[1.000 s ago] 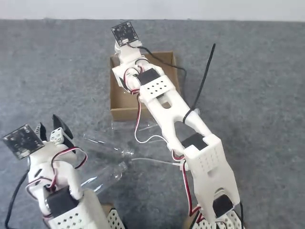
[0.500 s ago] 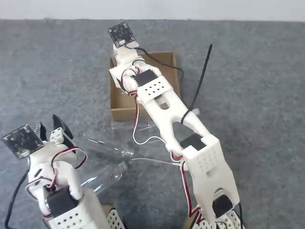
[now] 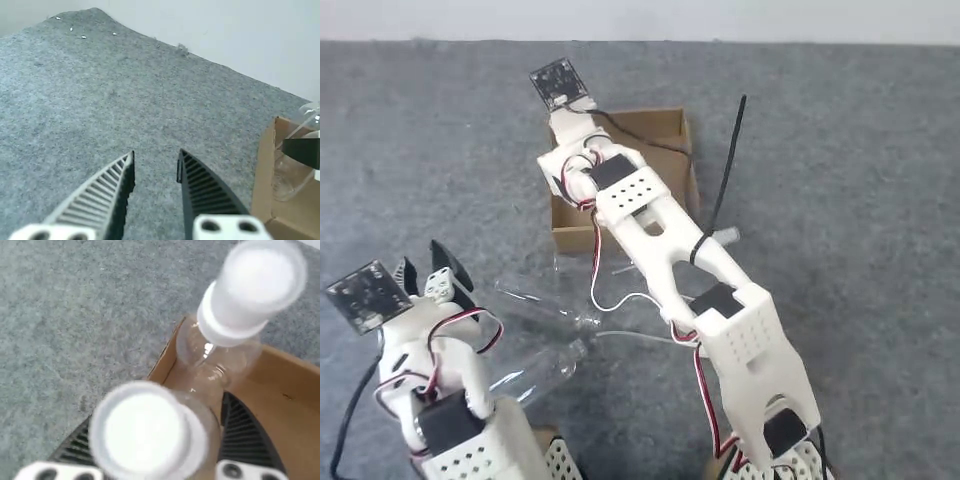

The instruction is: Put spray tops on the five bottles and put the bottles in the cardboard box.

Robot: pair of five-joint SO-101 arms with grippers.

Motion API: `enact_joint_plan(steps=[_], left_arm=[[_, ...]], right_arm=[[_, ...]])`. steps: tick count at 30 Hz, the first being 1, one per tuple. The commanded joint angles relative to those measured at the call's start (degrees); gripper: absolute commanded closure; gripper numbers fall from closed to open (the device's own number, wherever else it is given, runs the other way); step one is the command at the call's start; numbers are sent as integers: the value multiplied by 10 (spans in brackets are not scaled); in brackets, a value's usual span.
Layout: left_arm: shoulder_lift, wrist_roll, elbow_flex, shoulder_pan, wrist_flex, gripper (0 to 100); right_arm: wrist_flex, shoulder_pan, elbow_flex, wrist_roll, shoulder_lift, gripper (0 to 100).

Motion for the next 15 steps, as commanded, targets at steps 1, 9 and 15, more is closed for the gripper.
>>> enact_joint_plan(steps=[1,9,15], left_arm=[[-8,4,-17,-1,-16,870],[-8,4,-16,-1,-16,870],[-8,4,-16,0,-16,870]], right_arm=[[-5,-3,-30,-4,-16,745],[25,-3,-30,-4,-21,734],[49,-2,-32,-5,-22,667]])
